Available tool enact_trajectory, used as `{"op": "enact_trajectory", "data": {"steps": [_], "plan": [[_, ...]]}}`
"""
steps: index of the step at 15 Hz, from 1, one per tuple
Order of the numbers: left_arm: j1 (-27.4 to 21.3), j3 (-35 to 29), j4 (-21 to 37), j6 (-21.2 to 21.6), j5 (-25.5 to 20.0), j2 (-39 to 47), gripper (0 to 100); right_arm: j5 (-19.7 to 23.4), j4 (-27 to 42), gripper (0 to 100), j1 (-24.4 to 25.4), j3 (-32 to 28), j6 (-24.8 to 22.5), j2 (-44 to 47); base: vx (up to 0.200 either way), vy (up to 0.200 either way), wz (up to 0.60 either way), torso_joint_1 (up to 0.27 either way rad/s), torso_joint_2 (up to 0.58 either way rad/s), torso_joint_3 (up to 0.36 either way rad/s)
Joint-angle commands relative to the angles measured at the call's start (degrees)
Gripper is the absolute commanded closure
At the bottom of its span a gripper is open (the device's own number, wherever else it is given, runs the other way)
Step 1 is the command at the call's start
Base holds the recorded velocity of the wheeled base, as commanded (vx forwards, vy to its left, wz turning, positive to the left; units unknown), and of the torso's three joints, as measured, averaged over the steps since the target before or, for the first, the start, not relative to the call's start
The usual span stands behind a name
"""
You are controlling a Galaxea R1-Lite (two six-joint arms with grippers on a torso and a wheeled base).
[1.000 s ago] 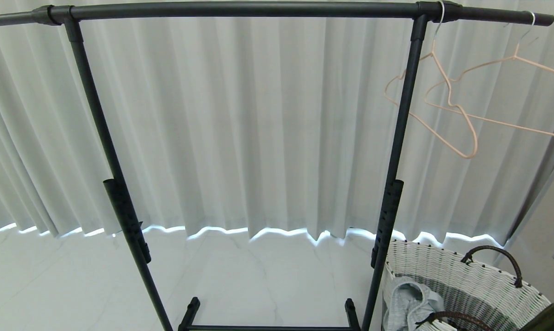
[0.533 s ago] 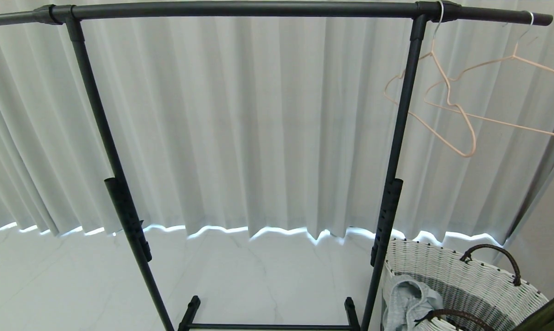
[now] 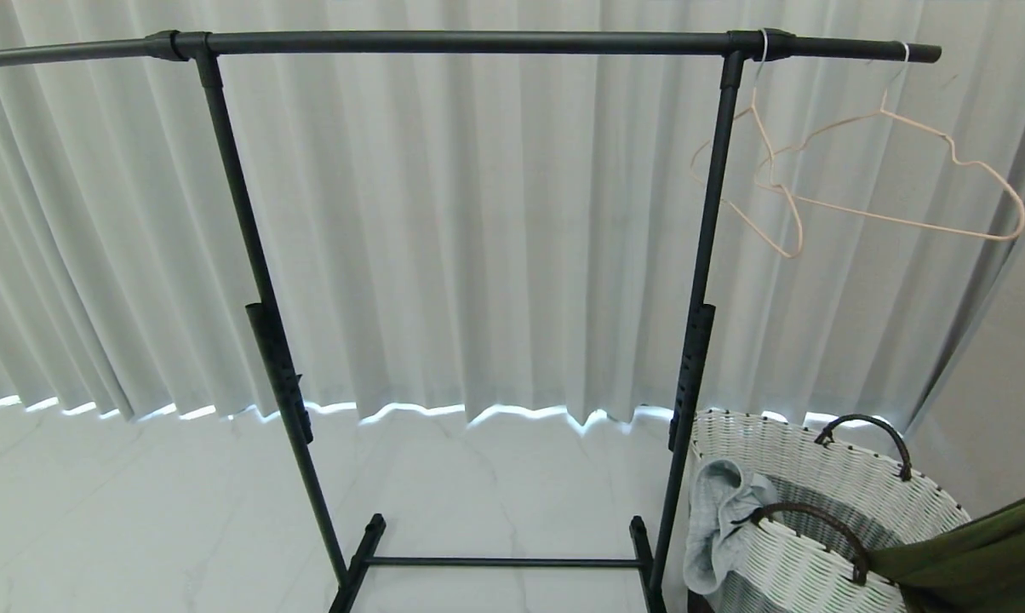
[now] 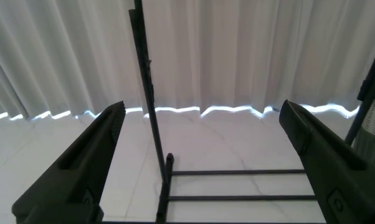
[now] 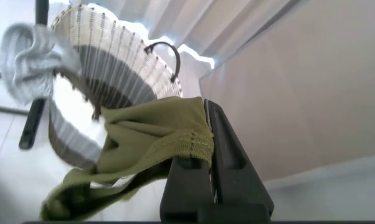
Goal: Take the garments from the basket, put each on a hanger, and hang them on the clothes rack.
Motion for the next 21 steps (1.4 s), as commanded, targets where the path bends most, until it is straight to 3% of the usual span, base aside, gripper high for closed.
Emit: {"op": "enact_trajectory", "data": {"steps": [1,7,15,21], "plan": [[0.02,0.00,0.02,-0.01,0.05,-0.02,0,0.01,-0.06,100,0.49,-0.07,0.00,0.00,-0.200,0.000,0.00,-0.002,0.00,0.002],[0.02,0.00,0.02,0.08,0.05,0.07,0,0.01,0.03,100,2.60,0.28,-0.09,0.35,0.000,0.000,0.00,0.000,0.00,0.000],[0.02,0.00,0.02,0.25,-0.04,-0.02,0,0.10,0.20,100,5.24,0.37,-0.18,0.52,0.000,0.200,0.00,0.003,0.00,0.001],[0.02,0.00,-0.06,0.96,-0.13,-0.02,0,0.89,1.70,100,10.34,0.20,0.00,0.79,0.000,0.000,0.00,0.000,0.00,0.000]]}}
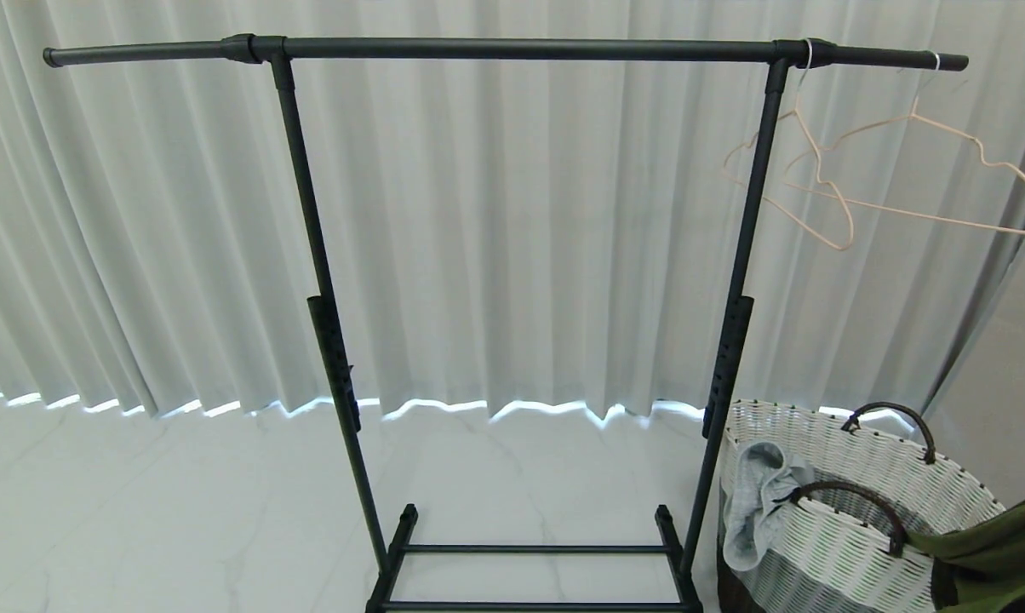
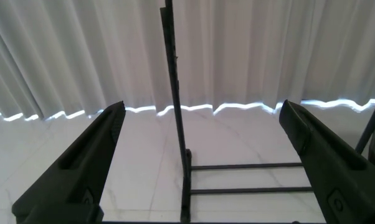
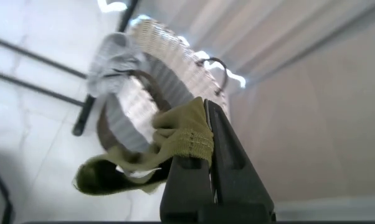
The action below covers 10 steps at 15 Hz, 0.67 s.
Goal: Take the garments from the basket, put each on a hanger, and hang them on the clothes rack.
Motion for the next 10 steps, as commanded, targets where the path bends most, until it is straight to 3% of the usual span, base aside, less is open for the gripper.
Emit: {"op": "enact_trajectory", "data": {"steps": [1,7,8,10], "plan": [[0.02,0.00,0.02,0.15,-0.06,-0.02,0,1.22,0.19,100,1.62,-0.14,0.00,0.22,0.000,0.000,0.00,0.000,0.00,0.000],[0.02,0.00,-0.42,-0.03,-0.15,-0.02,0,9.92,0.28,100,2.32,-2.78,1.93,0.93,0.000,0.000,0.00,0.000,0.00,0.000],[-0.33,-2.11,-0.94,-0.91,-1.64,0.42,0,10.80,0.28,100,2.32,-3.40,3.25,1.19,0.000,0.000,0.00,0.000,0.00,0.000],[-2.71,-14.06,-1.29,-4.86,-8.85,9.03,0,13.52,0.36,100,2.32,-4.63,3.69,2.25,0.000,0.000,0.00,0.000,0.00,0.000]]}}
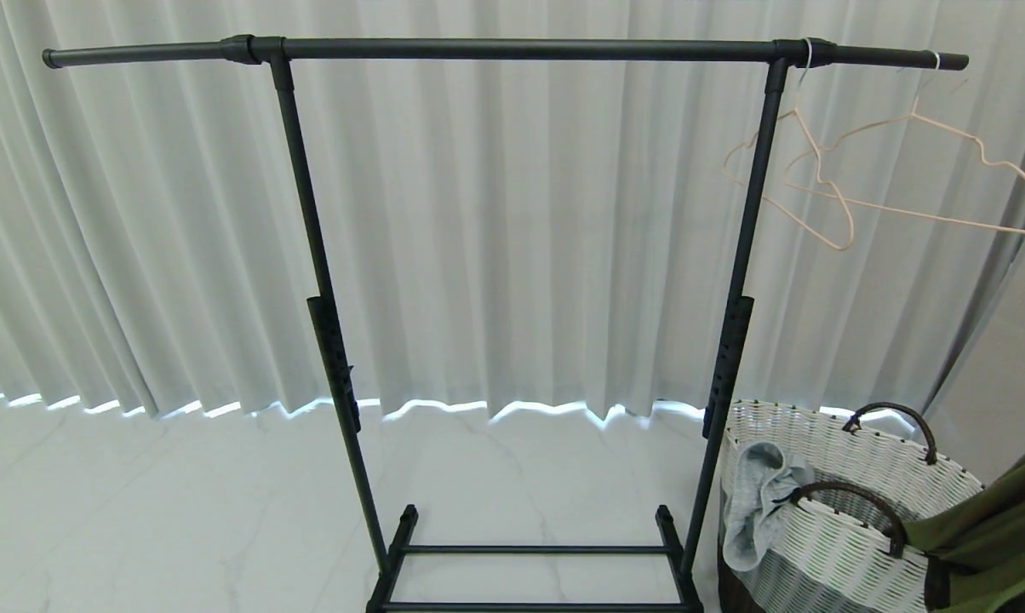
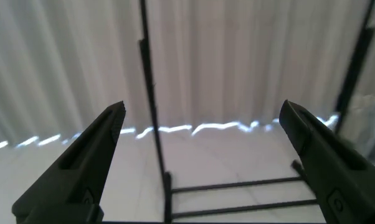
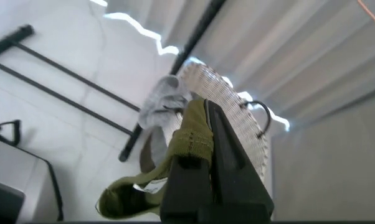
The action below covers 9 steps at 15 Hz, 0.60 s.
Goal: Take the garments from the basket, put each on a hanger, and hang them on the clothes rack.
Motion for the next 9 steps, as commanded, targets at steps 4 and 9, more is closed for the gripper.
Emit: {"op": "enact_trajectory", "data": {"steps": [4,9], "plan": [[-2.95,-21.69,-0.37,2.01,-14.15,26.72,0,7.13,0.16,100,0.11,-4.34,0.85,3.79,0.000,0.000,0.00,0.000,0.00,0.000],[-14.90,-26.09,-0.37,3.42,-15.29,44.21,0,9.15,-0.45,100,9.60,-10.14,7.62,9.59,0.000,0.000,0.00,0.000,0.00,0.000]]}}
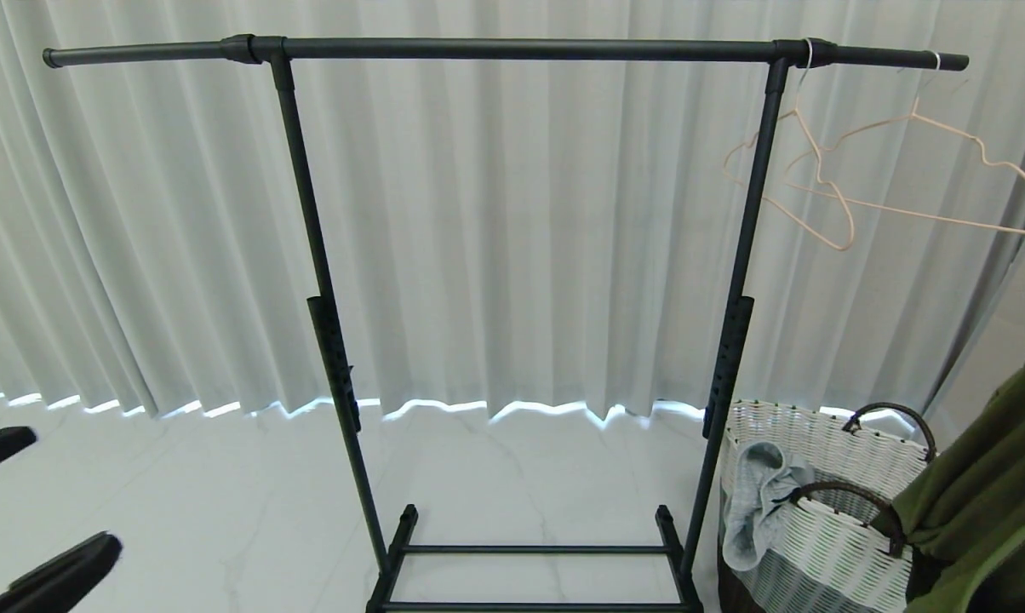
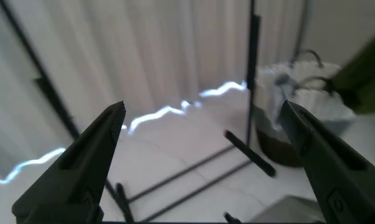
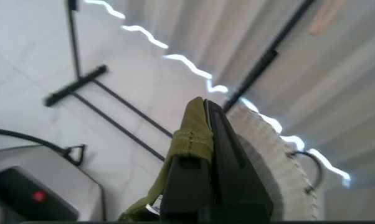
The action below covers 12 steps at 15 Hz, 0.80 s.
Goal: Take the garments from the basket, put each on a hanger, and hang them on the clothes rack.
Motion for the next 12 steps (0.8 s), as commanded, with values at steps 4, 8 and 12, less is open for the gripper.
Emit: {"op": "enact_trajectory", "data": {"steps": [4,8,12], "plan": [[-18.53,-4.46,-0.13,-5.50,-0.14,22.42,0,-0.14,-1.33,100,3.99,-1.03,2.32,7.40,0.000,0.000,0.00,0.000,0.00,0.000],[-35.40,-8.59,-10.85,-15.87,11.90,38.77,0,-0.14,-4.58,100,3.99,-0.77,4.87,11.01,0.000,0.000,0.00,0.000,0.00,0.000],[-46.30,-12.99,-17.27,-25.54,21.48,55.38,0,-0.05,-5.72,100,3.99,0.90,5.66,11.54,0.000,0.000,0.00,0.000,0.00,0.000]]}}
